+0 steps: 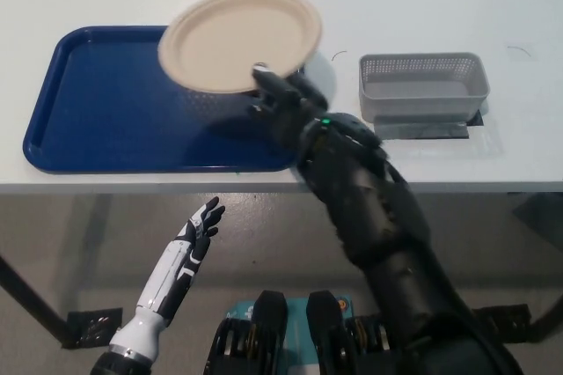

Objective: Use the right hand to pick up a plate from a leveled surface and place it into a tray on the left side

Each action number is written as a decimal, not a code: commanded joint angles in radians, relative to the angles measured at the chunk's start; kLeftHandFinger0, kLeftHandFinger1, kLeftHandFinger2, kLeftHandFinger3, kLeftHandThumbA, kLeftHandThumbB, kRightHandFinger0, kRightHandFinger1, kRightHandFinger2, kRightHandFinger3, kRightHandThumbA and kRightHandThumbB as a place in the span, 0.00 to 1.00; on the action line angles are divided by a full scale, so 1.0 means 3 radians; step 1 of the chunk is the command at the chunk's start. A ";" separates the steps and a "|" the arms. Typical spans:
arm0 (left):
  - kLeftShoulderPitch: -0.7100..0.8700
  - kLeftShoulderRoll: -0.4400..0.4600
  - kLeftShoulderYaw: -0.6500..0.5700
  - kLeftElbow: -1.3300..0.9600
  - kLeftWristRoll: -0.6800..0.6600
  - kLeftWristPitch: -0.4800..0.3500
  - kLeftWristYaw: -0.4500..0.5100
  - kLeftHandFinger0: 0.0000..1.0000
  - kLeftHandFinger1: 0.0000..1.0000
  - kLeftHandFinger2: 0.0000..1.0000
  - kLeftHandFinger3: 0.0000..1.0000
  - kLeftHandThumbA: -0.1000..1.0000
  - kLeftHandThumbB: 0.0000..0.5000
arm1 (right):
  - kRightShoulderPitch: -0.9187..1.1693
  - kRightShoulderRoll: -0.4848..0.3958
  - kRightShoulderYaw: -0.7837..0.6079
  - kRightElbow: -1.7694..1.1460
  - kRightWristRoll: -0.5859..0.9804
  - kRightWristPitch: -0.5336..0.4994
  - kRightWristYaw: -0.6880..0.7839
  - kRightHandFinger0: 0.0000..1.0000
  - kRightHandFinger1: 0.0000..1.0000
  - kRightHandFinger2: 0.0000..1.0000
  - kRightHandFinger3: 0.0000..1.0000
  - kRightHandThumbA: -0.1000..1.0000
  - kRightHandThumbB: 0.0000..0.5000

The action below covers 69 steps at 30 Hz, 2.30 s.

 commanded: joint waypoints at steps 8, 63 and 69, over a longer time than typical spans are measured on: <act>-0.0028 0.0020 -0.0011 -0.0113 -0.0002 -0.0014 -0.0069 1.00 1.00 1.00 1.00 1.00 0.31 | -0.0618 0.0225 0.0015 0.0964 -0.0651 -0.0645 0.0400 0.00 0.45 0.89 1.00 0.00 0.19; -0.0051 0.0025 -0.0029 -0.0010 -0.0027 -0.0018 -0.0101 1.00 1.00 1.00 1.00 1.00 0.36 | 0.3452 -0.2083 0.1065 -0.5316 -0.0588 -0.1122 0.1879 1.00 1.00 1.00 1.00 1.00 1.00; 0.0086 -0.0010 -0.0039 -0.0037 -0.0035 -0.0096 -0.0078 1.00 1.00 1.00 1.00 1.00 0.33 | 0.3686 -0.1897 0.1014 -0.4692 -0.1472 -0.1668 0.1924 1.00 1.00 1.00 1.00 1.00 0.84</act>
